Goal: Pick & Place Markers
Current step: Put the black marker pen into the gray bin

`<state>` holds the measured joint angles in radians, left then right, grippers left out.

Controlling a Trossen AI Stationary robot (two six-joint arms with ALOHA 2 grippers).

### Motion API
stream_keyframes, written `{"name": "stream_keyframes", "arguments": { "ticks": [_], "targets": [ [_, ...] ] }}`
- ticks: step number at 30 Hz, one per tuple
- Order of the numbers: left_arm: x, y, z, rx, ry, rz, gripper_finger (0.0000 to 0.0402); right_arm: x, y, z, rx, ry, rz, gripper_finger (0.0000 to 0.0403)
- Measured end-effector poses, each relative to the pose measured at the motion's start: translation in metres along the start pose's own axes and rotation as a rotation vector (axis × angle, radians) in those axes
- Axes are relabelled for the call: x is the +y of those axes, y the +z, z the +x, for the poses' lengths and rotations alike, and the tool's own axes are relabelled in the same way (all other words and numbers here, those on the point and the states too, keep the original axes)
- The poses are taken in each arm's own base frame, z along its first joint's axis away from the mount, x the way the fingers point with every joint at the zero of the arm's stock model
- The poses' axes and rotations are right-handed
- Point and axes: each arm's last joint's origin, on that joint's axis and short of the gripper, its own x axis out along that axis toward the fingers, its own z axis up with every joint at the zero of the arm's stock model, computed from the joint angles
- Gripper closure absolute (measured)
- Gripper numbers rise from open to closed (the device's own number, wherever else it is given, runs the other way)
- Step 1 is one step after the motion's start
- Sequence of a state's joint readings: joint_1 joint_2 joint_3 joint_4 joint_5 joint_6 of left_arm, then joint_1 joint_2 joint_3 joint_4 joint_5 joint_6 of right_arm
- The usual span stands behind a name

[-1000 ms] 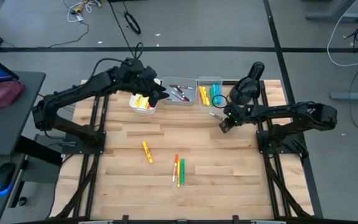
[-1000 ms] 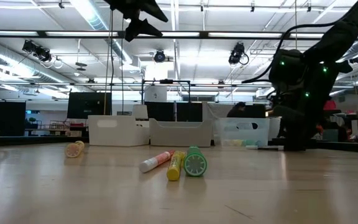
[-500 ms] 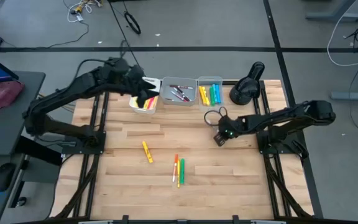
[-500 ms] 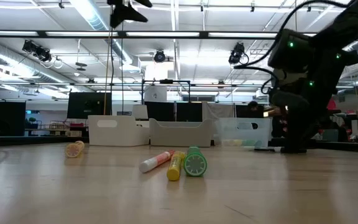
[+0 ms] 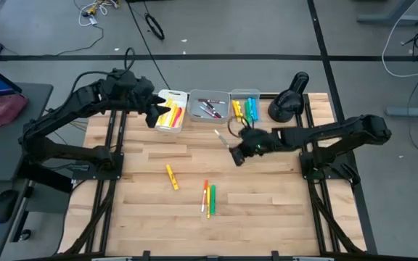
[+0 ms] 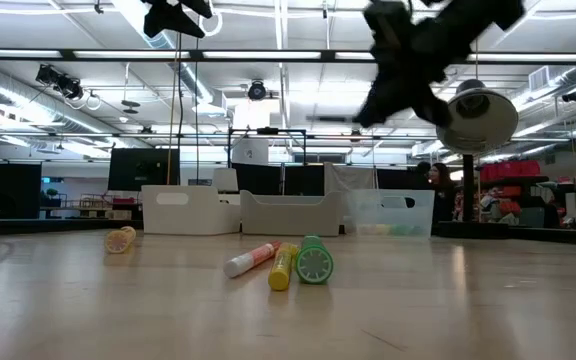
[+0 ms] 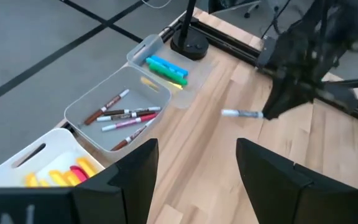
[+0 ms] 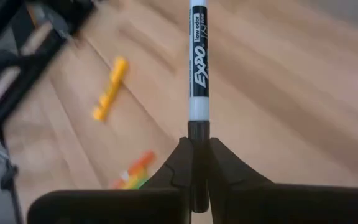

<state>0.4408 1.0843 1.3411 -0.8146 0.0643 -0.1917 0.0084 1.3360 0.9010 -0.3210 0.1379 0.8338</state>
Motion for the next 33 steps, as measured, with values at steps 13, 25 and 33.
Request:
{"name": "stream_keyframes", "arguments": {
  "ticks": [13, 25, 33],
  "targets": [
    [0.0, -0.002, 0.0, 0.02, 0.003, -0.006, 0.0179, 0.002, 0.142, 0.014, 0.079, -0.153, -0.119, 0.0391],
    [-0.006, -0.004, 0.0, 0.034, -0.008, -0.011, 0.0179, -0.022, 0.181, 0.039, 0.123, -0.217, -0.189, 0.0383],
    [-0.006, -0.003, 0.001, 0.021, 0.024, -0.005, 0.0179, -0.023, 0.179, 0.039, 0.142, -0.225, -0.209, 0.0383]
  ]
}}
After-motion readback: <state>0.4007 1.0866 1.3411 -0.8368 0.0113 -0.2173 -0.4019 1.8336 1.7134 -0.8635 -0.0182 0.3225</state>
